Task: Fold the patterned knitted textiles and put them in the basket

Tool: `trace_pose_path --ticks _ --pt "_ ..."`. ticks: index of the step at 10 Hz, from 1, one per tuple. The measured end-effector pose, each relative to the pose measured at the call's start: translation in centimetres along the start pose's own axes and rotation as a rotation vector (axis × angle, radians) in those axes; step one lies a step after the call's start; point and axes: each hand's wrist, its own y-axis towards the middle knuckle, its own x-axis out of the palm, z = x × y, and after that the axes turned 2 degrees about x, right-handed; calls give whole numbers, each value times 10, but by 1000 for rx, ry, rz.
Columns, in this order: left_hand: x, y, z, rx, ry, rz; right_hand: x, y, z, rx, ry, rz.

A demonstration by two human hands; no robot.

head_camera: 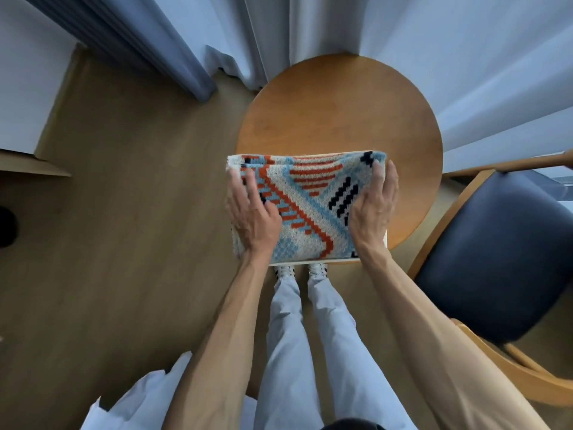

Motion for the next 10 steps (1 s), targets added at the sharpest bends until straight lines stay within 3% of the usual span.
trace_pose_path --ticks 1,3,5,8,9,10 --pt "8 18 11 111 100 -76 7 6 -5 -109 55 -97" --pt "32 21 -9 74 180 -206 31 20 18 -153 -48 -411" --pt "56 10 -38 73 201 -183 61 24 47 -216 -165 -394" --pt "71 11 -41 65 219 -278 71 23 52 -259 -228 -364" --pt "57 -2 -18 92 138 -164 61 10 42 -292 -251 -324" --pt "61 -27 12 194 55 -181 57 -16 36 -331 -266 -378"
